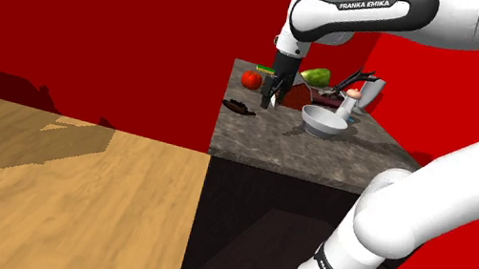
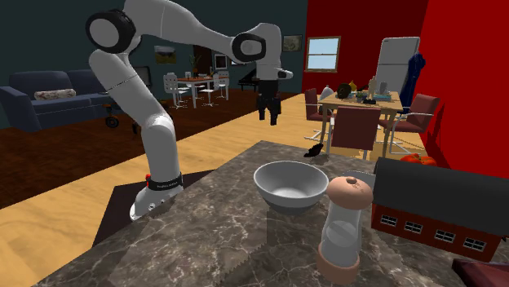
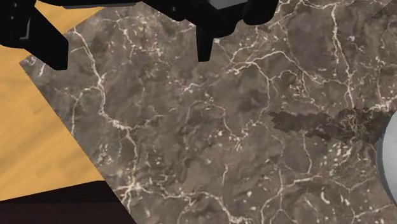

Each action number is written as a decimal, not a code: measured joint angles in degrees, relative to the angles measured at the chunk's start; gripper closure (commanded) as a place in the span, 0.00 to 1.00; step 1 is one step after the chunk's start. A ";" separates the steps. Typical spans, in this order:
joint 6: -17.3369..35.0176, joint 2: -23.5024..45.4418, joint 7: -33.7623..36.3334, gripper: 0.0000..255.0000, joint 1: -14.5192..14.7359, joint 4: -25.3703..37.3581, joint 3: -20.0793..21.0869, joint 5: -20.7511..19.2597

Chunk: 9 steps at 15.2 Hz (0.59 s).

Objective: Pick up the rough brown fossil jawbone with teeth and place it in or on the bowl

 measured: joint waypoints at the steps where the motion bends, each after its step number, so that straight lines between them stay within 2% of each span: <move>1: 1.41 2.22 -1.92 0.00 0.15 0.94 -0.86 -0.23; 9: 8.26 19.75 -16.06 0.00 1.62 12.53 -4.98 1.33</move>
